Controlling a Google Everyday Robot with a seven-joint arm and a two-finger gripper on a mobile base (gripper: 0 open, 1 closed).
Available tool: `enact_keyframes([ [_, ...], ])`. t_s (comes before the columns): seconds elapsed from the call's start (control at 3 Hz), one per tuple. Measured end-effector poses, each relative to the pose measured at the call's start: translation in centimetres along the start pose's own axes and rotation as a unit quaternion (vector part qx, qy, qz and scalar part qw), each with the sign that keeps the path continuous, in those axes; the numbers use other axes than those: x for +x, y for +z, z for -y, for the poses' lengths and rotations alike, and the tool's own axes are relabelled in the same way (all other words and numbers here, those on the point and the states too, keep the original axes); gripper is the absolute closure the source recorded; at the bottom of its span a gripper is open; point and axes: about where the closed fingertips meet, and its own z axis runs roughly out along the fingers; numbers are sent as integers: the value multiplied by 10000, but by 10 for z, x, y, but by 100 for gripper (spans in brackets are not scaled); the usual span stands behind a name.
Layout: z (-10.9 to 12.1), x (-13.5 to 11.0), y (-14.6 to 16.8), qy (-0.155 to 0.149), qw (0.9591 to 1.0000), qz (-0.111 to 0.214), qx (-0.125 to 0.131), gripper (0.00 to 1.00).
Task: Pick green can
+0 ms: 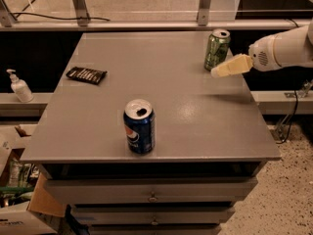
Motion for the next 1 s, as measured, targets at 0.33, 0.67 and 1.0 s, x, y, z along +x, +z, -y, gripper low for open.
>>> enact_keyframes([
  [0.33, 15, -5, 23, 214, 9985, 498, -76, 0],
  [0.67, 29, -9, 40, 383, 9948, 933, -158, 0],
  [1.0, 38, -18, 53, 413, 9911, 1236, -262, 16],
])
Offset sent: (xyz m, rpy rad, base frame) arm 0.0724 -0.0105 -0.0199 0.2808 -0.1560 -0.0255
